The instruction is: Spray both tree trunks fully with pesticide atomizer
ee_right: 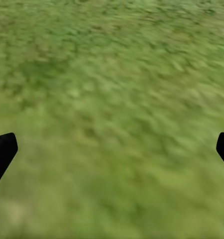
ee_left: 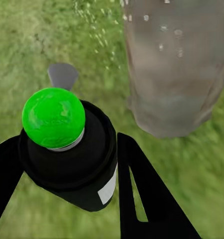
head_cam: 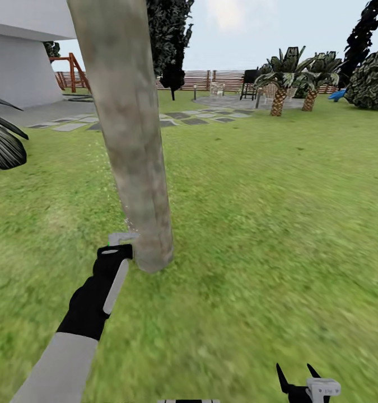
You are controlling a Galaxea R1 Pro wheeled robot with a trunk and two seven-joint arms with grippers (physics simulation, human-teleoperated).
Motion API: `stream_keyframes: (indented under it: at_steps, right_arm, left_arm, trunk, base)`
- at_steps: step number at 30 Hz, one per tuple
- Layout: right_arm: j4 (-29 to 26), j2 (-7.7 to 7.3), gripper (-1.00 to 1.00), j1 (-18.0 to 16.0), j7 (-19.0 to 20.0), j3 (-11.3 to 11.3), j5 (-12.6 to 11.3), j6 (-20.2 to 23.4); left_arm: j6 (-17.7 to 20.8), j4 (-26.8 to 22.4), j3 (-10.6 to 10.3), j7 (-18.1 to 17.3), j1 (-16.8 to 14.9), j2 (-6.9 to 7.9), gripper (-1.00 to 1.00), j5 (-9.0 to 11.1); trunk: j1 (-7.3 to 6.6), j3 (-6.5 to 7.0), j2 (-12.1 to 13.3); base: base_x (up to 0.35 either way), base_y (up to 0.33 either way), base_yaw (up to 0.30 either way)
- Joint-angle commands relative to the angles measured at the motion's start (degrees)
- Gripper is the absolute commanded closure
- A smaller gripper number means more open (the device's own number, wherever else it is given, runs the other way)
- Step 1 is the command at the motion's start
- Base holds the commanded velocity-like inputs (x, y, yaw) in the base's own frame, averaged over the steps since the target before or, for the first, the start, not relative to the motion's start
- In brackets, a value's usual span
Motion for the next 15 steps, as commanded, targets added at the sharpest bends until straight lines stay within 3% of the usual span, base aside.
stream_keyframes:
  at_steps: [1,3,4,5,6,7,9,11,15]
  right_arm:
    - [0.0,0.00,-1.00,0.0,0.0,0.0,0.0,0.0]
    - [0.0,0.00,-1.00,0.0,0.0,0.0,0.0,0.0]
    - [0.0,0.00,-1.00,0.0,0.0,0.0,0.0,0.0]
    - [0.0,0.00,-1.00,0.0,0.0,0.0,0.0,0.0]
    - [0.0,0.00,-1.00,0.0,0.0,0.0,0.0,0.0]
    - [0.0,0.00,-1.00,0.0,0.0,0.0,0.0,0.0]
    - [0.0,0.00,-1.00,0.0,0.0,0.0,0.0,0.0]
    - [0.0,0.00,-1.00,0.0,0.0,0.0,0.0,0.0]
    - [0.0,0.00,-1.00,0.0,0.0,0.0,0.0,0.0]
  left_arm:
    - [1.8,-1.5,0.2,-0.1,-0.7,0.49,1.00,0.4]
    - [5.7,-3.7,1.1,-0.7,-1.5,3.28,1.00,1.0]
    - [6.2,-4.0,1.0,-1.8,-1.8,3.52,1.00,1.5]
    - [6.4,-4.1,0.6,-2.7,-1.9,3.51,1.00,1.6]
    - [6.6,-4.4,-1.0,-4.2,-1.9,3.07,1.00,1.7]
    - [6.7,-5.1,-4.5,-5.4,-2.0,2.01,1.00,1.6]
    - [6.8,-6.4,-6.8,-5.9,-2.0,0.82,1.00,1.5]
    - [7.5,-8.1,-7.2,-5.9,-2.0,0.43,1.00,1.4]
    - [10.7,-10.7,-5.5,-5.9,-1.8,0.81,1.00,1.7]
  trunk:
    - [0.01,-0.01,0.0]
    - [0.01,-0.01,0.0]
    - [0.01,-0.01,0.0]
    - [0.01,-0.01,0.0]
    - [0.01,-0.01,0.0]
    - [0.01,-0.01,0.0]
    - [0.01,-0.01,0.0]
    - [0.01,-0.01,0.0]
    - [0.01,-0.01,0.0]
  base:
    - [0.000,0.000,0.031]
    - [0.000,0.000,0.008]
    - [0.000,0.000,0.003]
    - [0.000,0.000,0.002]
    - [0.000,0.000,0.000]
    - [0.000,0.000,0.000]
    - [0.000,0.000,0.000]
    - [0.000,0.000,0.000]
    - [-0.062,0.000,0.000]
